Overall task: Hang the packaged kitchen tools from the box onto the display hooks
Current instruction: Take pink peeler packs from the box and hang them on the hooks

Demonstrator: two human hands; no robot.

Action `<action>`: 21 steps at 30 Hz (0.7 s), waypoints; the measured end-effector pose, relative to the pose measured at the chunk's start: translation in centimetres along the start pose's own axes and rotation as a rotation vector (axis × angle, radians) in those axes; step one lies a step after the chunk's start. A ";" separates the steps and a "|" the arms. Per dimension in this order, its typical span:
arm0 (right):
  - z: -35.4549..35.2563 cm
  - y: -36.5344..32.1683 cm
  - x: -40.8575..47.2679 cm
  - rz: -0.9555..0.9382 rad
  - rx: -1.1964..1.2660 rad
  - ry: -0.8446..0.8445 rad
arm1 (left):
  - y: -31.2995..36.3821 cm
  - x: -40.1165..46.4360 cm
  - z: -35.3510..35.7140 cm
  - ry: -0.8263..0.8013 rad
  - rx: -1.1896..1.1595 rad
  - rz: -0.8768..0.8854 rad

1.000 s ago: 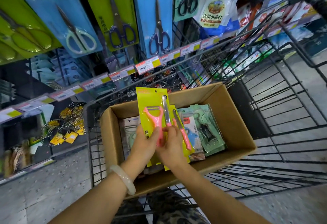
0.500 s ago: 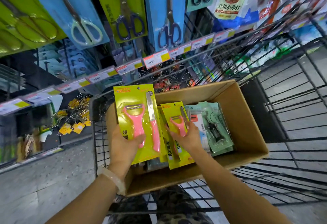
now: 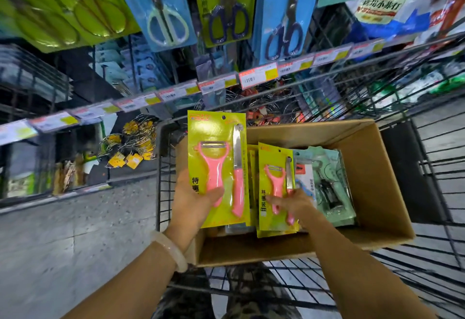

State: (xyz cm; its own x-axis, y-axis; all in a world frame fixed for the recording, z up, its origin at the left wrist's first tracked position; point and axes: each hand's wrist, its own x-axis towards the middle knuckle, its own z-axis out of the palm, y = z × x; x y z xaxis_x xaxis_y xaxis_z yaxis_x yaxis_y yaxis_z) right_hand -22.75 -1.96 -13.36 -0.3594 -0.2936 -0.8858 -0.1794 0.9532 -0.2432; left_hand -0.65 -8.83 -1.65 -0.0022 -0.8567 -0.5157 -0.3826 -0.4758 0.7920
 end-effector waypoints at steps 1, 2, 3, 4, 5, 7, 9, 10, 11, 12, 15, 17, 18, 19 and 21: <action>0.2 0.1 -0.2 -0.001 0.008 0.034 | 0.0 -0.1 -0.2 -0.002 -0.011 -0.003; 0.4 0.1 -0.6 -0.002 0.041 0.069 | 0.1 -0.3 -0.4 -0.007 -0.025 -0.002; 0.8 0.1 -0.9 -0.023 0.080 0.114 | 0.1 -0.3 -0.7 -0.013 -0.032 -0.001; 1.1 -0.1 -1.8 -0.044 0.087 0.153 | 0.1 -0.4 -1.1 -0.022 -0.030 0.002; 1.4 -0.4 -2.7 -0.058 0.083 0.187 | 0.1 -0.5 -1.5 -0.028 -0.033 0.011; 2.2 -0.7 -4.5 -0.136 0.086 0.269 | 0.2 -0.8 -2.7 -0.032 -0.042 0.031; 3.0 -1.2 -6.5 -0.241 0.098 0.354 | 0.3 -1.1 -4.3 -0.027 -0.051 0.067; 3.4 -1.8 -8.0 -0.298 0.102 0.386 | 0.4 -1.2 -5.3 -0.023 -0.054 0.091; 3.8 -2.8 -10.1 -0.353 0.104 0.416 | 0.4 -1.3 -6.5 -0.019 -0.057 0.113; 4.3 -3.8 -12.0 -0.399 0.099 0.450 | 0.3 -1.3 -7.7 -0.014 -0.057 0.134; 6.5 -6.7 -16.9 -0.499 0.155 0.480 | 0.3 -1.6 -11.9 -0.003 -0.097 0.185; 8.5 -8.7 -19.7 -0.554 0.201 0.477 | 0.7 -2.2 -15.4 0.008 -0.126 0.224; 9.6 -9.6 -20.7 -0.590 0.225 0.484 | 0.8 -2.5 -17.2 0.018 -0.152 0.242; 10.8 -10.6 -21.9 -0.625 0.240 0.499 | 0.8 -2.8 -19.1 0.026 -0.189 0.251; 13.4 -12.4 -24.1 -0.672 0.247 0.522 | 0.5 -3.3 -22.7 0.052 -0.250 0.257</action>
State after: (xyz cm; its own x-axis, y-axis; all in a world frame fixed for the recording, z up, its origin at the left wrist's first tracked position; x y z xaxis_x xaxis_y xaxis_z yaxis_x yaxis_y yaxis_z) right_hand 0.40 -5.78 5.72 -0.6319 -0.7349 -0.2461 -0.3218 0.5376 -0.7794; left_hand 20.08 -10.73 7.89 -0.0197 -0.9605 -0.2775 -0.1382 -0.2722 0.9523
